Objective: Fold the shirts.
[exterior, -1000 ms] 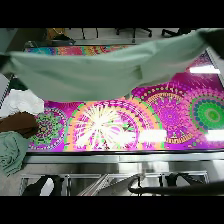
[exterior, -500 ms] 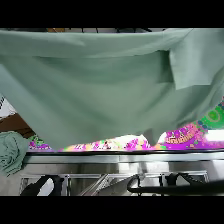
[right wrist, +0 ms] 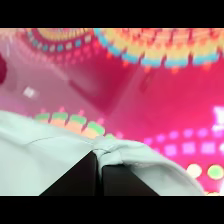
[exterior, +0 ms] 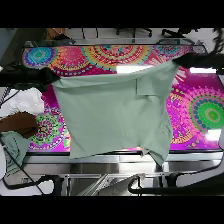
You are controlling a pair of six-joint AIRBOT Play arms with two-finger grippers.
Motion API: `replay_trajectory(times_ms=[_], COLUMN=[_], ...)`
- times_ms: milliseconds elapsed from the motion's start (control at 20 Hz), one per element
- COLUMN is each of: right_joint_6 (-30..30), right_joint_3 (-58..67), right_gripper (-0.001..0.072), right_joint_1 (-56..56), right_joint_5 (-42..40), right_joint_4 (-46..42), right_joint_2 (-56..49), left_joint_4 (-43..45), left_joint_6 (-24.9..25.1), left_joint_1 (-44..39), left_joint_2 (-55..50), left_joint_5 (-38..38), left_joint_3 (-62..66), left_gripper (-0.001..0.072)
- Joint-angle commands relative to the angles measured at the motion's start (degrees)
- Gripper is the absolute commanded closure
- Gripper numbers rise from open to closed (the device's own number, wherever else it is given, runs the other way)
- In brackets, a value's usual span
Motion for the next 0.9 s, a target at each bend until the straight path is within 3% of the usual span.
replay_trajectory(times_ms=[0, 200, 350, 600, 850], right_joint_6=[0.48, -0.44, 0.22, 7.19, 6.91], right_joint_3=[-0.24, -0.22, -0.22, -0.63, -7.04], right_gripper=[0.0694, 0.0694, 0.0694, 0.0694, 0.0694], right_joint_1=[3.02, 3.8, 2.51, 1.9, 2.62], right_joint_5=[-4.87, -12.46, -11.98, -4.68, -8.26], right_joint_4=[0.72, 0.52, -1.4, -18.49, -18.6], right_joint_2=[-12.55, -17.35, -16.57, -14.88, -14.88], left_joint_4=[1.49, 1.55, 1.6, 5.42, 11.98], left_joint_6=[1.97, 1.9, 1.66, -0.5, -1.09], left_joint_1=[-2.01, -1.97, -1.66, -1.38, -3.78], left_joint_2=[-12.66, -22.69, -26.69, -28.81, -29.24], left_joint_5=[7.54, 6.58, 3.34, -1.16, 0.0], left_joint_3=[1.49, 11.5, 16.9, 17.81, 17.81], left_gripper=[0.0693, 0.0693, 0.0693, 0.0694, 0.0693])
